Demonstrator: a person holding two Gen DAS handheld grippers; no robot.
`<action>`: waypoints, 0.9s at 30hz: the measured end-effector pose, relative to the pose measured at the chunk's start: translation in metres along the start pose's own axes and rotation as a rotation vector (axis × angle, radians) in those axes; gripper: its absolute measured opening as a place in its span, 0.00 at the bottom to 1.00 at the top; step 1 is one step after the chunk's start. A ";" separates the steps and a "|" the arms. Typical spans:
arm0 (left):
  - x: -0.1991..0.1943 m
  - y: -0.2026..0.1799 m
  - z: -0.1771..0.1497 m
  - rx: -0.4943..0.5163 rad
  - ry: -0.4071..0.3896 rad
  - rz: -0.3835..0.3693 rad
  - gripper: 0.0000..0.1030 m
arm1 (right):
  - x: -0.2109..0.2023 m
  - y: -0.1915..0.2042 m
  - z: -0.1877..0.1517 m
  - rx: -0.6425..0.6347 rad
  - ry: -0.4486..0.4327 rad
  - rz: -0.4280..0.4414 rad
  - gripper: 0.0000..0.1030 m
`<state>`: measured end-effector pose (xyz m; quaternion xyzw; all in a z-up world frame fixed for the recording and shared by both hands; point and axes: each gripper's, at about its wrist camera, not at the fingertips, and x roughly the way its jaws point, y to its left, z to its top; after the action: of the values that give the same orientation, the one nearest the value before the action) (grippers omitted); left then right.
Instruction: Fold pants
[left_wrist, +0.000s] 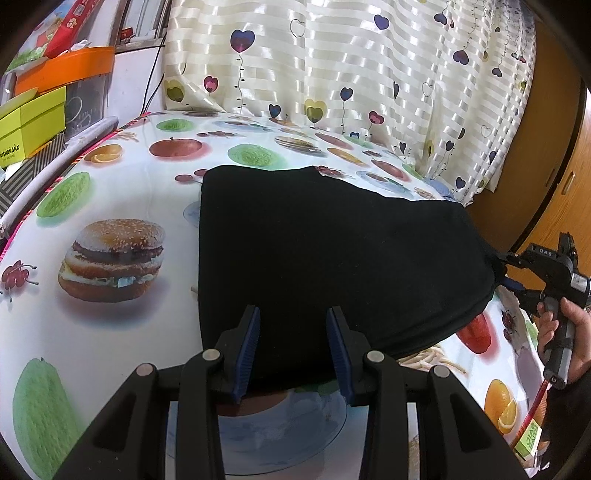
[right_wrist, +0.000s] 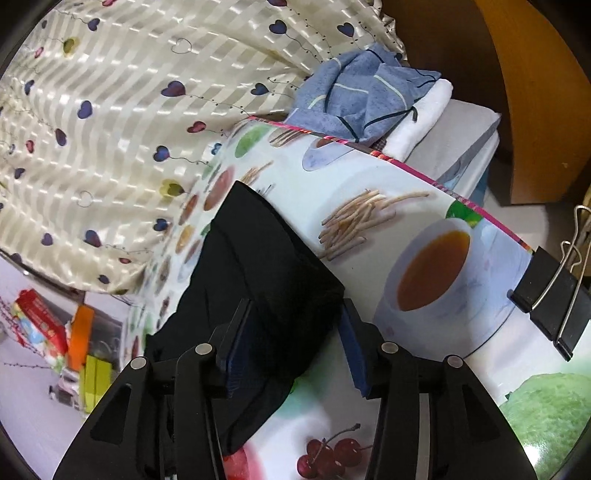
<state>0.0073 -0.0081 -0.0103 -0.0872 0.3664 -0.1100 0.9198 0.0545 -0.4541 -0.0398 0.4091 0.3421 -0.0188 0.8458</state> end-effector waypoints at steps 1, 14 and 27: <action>0.000 0.000 0.000 -0.002 0.000 -0.002 0.39 | 0.001 0.001 0.002 0.005 0.004 -0.009 0.46; -0.001 0.001 0.000 -0.016 -0.003 -0.015 0.39 | -0.011 0.026 0.003 -0.088 -0.062 0.089 0.18; -0.009 0.008 0.004 -0.027 -0.023 0.005 0.39 | -0.022 0.132 -0.015 -0.354 0.002 0.340 0.18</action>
<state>0.0043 0.0022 -0.0033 -0.0998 0.3575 -0.1017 0.9230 0.0699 -0.3613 0.0561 0.3061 0.2671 0.1842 0.8950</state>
